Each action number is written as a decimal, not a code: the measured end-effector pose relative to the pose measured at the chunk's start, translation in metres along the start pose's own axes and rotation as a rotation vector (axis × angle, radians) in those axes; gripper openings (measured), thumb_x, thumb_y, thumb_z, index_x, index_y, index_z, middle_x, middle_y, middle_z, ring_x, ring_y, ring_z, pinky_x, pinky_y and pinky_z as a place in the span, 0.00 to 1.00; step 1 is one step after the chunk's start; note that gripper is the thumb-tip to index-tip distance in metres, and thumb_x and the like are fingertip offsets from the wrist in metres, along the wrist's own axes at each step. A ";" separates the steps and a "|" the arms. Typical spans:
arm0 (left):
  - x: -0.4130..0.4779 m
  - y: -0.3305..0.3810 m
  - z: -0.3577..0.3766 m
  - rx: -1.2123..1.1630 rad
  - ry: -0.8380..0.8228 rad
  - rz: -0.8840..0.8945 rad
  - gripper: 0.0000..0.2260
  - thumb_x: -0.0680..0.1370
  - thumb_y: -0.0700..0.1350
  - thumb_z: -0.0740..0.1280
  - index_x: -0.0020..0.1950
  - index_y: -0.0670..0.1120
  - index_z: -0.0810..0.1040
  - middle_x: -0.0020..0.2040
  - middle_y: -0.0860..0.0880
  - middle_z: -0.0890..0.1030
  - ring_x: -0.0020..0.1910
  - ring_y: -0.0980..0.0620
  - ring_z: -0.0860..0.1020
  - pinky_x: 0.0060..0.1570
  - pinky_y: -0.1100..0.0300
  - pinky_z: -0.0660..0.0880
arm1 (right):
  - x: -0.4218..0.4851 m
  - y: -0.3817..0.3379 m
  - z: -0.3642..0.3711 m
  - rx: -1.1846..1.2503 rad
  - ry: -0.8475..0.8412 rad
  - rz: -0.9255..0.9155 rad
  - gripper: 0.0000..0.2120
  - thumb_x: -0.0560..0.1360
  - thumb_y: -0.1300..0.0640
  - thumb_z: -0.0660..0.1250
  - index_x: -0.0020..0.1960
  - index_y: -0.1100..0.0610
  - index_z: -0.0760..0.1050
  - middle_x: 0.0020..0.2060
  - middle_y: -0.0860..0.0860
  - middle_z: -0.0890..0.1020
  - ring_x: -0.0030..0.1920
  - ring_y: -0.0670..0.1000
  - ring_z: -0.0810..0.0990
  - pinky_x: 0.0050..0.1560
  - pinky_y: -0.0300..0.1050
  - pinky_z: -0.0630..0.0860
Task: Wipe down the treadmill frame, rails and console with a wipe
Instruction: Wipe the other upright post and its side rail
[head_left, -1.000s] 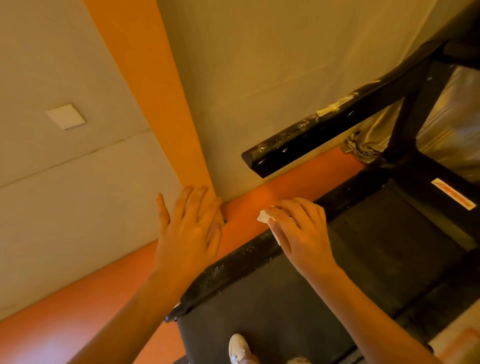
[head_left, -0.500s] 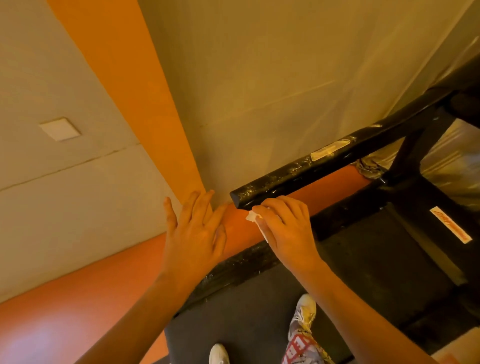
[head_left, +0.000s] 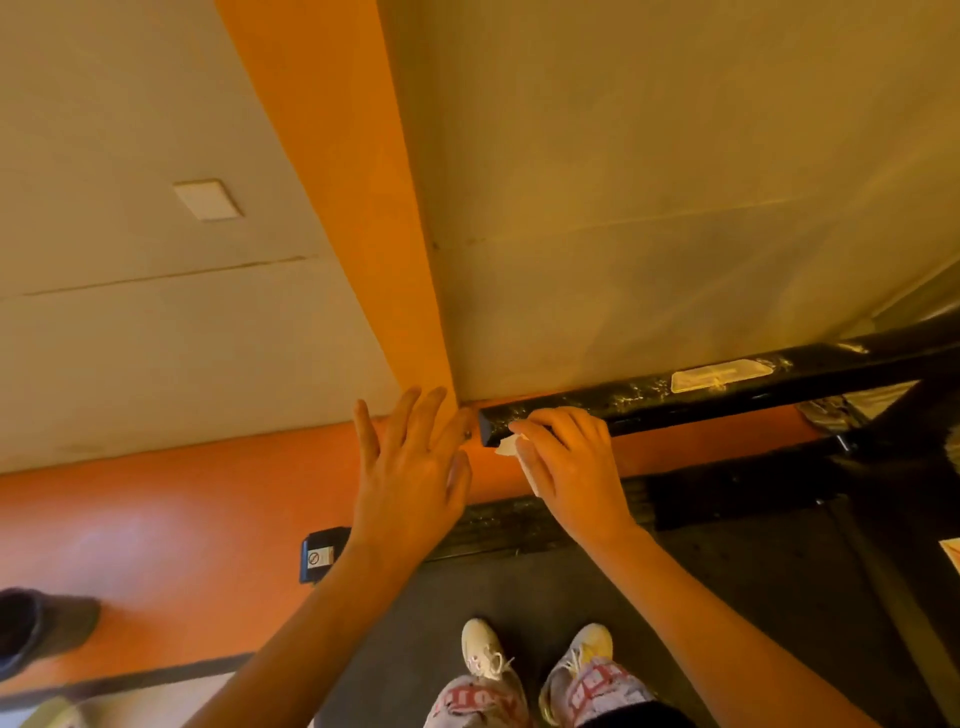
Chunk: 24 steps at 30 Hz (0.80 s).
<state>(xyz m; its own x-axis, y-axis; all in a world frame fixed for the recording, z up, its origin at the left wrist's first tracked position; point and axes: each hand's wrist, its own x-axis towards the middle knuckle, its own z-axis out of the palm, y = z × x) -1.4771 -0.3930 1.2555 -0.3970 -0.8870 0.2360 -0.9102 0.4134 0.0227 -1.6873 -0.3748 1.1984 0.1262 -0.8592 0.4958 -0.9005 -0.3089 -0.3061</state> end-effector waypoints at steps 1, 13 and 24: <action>0.000 -0.003 0.005 -0.001 -0.011 0.000 0.21 0.80 0.52 0.56 0.69 0.51 0.78 0.73 0.43 0.73 0.75 0.39 0.68 0.75 0.34 0.41 | 0.002 0.000 0.005 0.023 -0.012 0.020 0.21 0.86 0.44 0.54 0.60 0.54 0.82 0.55 0.53 0.83 0.58 0.54 0.79 0.55 0.50 0.75; -0.008 -0.009 0.053 -0.044 -0.121 -0.014 0.21 0.80 0.54 0.59 0.71 0.51 0.76 0.74 0.44 0.72 0.76 0.39 0.66 0.76 0.33 0.43 | 0.033 0.024 0.039 0.032 -0.038 0.141 0.28 0.85 0.40 0.50 0.56 0.55 0.84 0.52 0.54 0.86 0.54 0.58 0.83 0.56 0.52 0.73; 0.023 0.032 0.069 -0.093 -0.061 -0.068 0.21 0.80 0.54 0.61 0.71 0.51 0.75 0.72 0.44 0.74 0.74 0.40 0.68 0.73 0.30 0.51 | 0.054 0.051 0.049 -0.009 -0.176 0.128 0.13 0.81 0.46 0.64 0.54 0.53 0.82 0.50 0.53 0.80 0.53 0.56 0.78 0.55 0.52 0.70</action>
<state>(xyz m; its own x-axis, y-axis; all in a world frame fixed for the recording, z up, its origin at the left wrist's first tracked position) -1.5232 -0.4149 1.1944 -0.3432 -0.9235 0.1716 -0.9218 0.3662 0.1270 -1.7063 -0.4568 1.1694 0.0806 -0.9493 0.3039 -0.9173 -0.1899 -0.3499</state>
